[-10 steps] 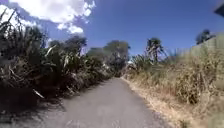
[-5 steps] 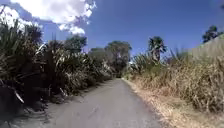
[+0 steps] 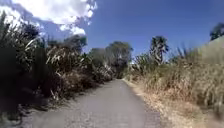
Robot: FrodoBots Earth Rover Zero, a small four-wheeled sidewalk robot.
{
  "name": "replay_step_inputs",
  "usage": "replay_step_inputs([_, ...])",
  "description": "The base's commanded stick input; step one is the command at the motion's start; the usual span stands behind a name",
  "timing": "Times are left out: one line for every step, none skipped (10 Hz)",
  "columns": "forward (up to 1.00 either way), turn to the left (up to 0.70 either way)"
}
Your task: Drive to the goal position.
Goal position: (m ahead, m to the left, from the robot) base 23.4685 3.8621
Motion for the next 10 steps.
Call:
replay_step_inputs([0.85,0.0])
replay_step_inputs([0.85,0.0])
replay_step_inputs([0.85,0.0])
replay_step_inputs([0.85,0.0])
replay_step_inputs([0.85,0.0])
replay_step_inputs([0.85,0.0])
replay_step_inputs([0.85,0.0])
replay_step_inputs([0.85,0.0])
replay_step_inputs([0.85,0.0])
replay_step_inputs([0.85,0.0])
